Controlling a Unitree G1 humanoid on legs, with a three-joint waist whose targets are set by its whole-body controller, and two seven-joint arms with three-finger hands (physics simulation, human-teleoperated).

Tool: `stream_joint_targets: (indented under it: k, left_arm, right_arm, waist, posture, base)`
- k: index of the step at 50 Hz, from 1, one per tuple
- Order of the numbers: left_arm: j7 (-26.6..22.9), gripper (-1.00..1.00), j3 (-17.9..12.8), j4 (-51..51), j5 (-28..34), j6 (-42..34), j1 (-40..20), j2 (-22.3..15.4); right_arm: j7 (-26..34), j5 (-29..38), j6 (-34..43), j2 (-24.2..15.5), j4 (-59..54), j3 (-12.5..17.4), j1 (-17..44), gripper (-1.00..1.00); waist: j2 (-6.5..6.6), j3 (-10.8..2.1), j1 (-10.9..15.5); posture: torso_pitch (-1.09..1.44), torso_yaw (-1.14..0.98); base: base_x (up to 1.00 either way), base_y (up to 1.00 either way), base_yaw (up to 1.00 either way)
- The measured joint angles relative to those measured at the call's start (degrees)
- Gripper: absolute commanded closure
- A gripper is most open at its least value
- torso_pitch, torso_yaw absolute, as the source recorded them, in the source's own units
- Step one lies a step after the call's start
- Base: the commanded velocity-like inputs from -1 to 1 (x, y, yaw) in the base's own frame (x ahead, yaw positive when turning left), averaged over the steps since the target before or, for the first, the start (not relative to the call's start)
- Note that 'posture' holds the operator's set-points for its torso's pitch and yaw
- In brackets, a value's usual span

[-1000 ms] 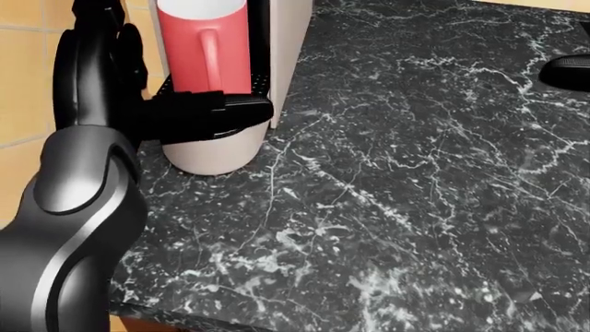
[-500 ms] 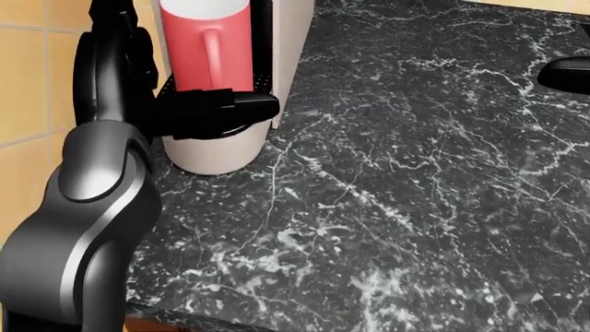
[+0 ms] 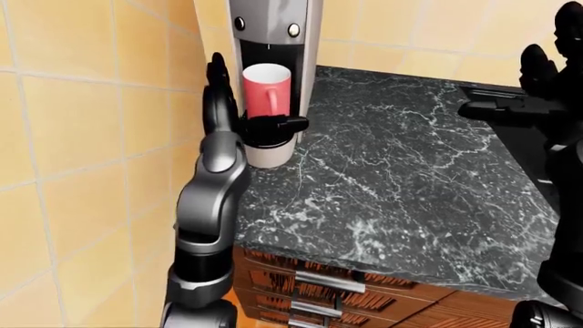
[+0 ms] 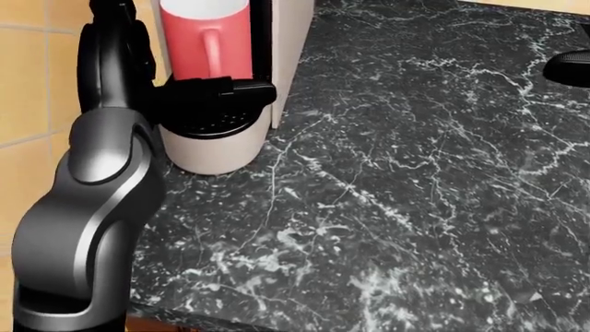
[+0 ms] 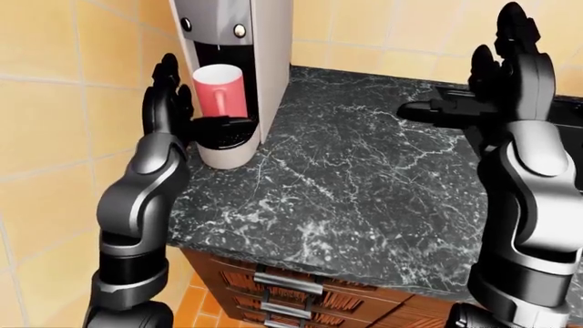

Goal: Pick the mug from under the coffee machine dispenser and place it on the counter.

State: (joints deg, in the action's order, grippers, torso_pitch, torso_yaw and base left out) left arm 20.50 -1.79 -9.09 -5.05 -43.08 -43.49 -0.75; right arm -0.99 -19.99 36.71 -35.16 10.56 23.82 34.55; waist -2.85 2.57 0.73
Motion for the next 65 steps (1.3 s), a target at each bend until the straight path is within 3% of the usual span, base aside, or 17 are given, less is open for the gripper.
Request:
stream_joint_targets:
  k: [31, 45, 65]
  left_arm:
    - [0.38, -1.0, 0.8, 5.32, 0.91, 3.99, -1.26, 1.62]
    - [1.38, -1.0, 1.63, 2.18, 1.76, 0.73, -1.2, 3.36]
    - [6.55, -1.0, 2.17, 1.43, 2.64, -1.1, -2.45, 5.86]
  right_arm:
    - [-0.1, -0.14, -0.11, -0.11, 0.09, 0.13, -0.31, -1.0]
    - [-0.2, -0.37, 0.01, -0.05, 0.2, 0.02, -0.52, -1.0]
    - [-0.47, -0.85, 0.29, -0.83, 0.03, 0.45, -0.03, -1.0]
  waist:
    - [-0.23, -0.13, 0.25]
    - [-0.41, 0.0, 0.35]
    - [-0.53, 0.08, 0.25]
  posture:
    - [0.0, 0.0]
    - [0.0, 0.0]
    - [0.0, 0.0]
  base:
    - [0.0, 0.0, 0.0]
    - [0.0, 0.0, 0.0]
    - [0.0, 0.0, 0.0]
